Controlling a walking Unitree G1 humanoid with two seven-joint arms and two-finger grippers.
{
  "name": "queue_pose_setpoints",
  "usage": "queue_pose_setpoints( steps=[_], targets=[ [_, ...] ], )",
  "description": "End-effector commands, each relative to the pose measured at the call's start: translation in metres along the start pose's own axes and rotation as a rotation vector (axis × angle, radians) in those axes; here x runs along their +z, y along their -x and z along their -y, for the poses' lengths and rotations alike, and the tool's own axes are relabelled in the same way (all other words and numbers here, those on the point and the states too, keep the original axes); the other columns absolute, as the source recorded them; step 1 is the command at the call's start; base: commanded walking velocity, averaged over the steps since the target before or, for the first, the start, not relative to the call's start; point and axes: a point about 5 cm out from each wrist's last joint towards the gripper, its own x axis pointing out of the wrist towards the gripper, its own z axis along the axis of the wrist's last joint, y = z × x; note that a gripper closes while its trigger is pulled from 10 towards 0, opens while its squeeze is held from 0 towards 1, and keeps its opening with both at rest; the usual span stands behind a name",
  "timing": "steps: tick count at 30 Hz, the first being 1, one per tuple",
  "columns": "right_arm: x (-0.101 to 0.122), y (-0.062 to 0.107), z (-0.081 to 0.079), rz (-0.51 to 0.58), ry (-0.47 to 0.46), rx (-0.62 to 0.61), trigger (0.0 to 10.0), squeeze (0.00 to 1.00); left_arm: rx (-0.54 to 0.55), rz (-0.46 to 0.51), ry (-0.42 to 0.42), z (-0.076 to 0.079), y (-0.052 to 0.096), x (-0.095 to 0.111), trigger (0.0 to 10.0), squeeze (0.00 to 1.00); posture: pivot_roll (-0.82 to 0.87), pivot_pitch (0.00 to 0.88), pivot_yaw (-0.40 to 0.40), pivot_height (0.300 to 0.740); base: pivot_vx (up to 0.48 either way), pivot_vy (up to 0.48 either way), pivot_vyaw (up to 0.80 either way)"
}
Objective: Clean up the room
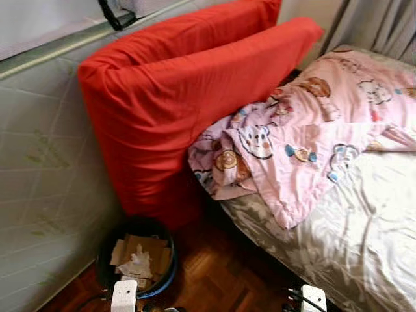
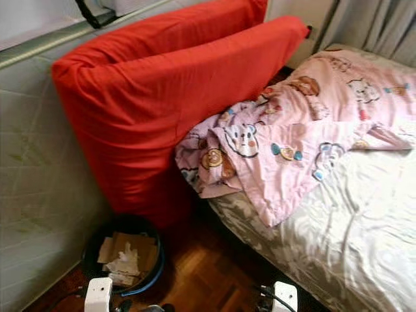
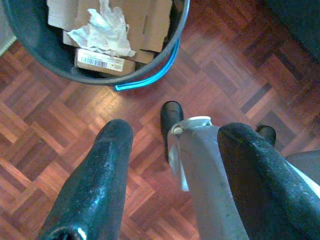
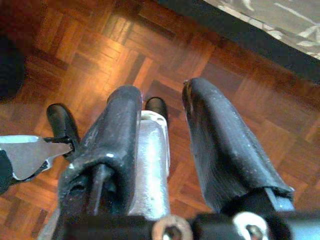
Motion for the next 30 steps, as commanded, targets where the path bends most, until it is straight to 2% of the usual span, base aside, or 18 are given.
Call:
queue_pose_setpoints(
  steps=[1, 8, 10, 13, 30],
  targets=[
    [-0.0042, 0.0015, 0.003, -0.008, -0.013, -0.012, 10.0, 0.0, 0.007, -0.036, 0.015, -0.0015, 0.0025, -0.0094, 10.0, 0.0, 0.11, 0.175, -0.033, 0.74, 0.0, 0.0, 0.0],
    [-0.0043, 0.0016, 0.004, -0.01, -0.021, -0.017, 10.0, 0.0, 0.009, -0.035, 0.022, -0.0007, 0.0024, -0.0094, 10.0, 0.0, 0.12, 0.181, -0.038, 0.74, 0.0, 0.0, 0.0],
    [-0.0052, 0.0016, 0.004, -0.016, -0.031, -0.019, 10.0, 0.0, 0.011, -0.034, 0.023, -0.0007, 0.0024, -0.0095, 10.0, 0.0, 0.12, 0.183, -0.038, 0.74, 0.0, 0.0, -0.66],
    [-0.0047, 0.0017, 0.0038, -0.008, -0.033, -0.017, 10.0, 0.0, 0.012, -0.035, 0.024, -0.001, 0.0025, -0.0098, 10.0, 0.0, 0.11, 0.184, -0.038, 0.74, 0.246, 0.0, -0.7],
    [-0.0046, 0.0017, 0.0033, -0.006, -0.032, -0.013, 10.0, 0.0, 0.016, -0.034, 0.026, -0.0016, 0.0026, -0.0098, 10.0, 0.0, 0.12, 0.182, -0.037, 0.74, 0.272, 0.0, 0.0]
  ],
)
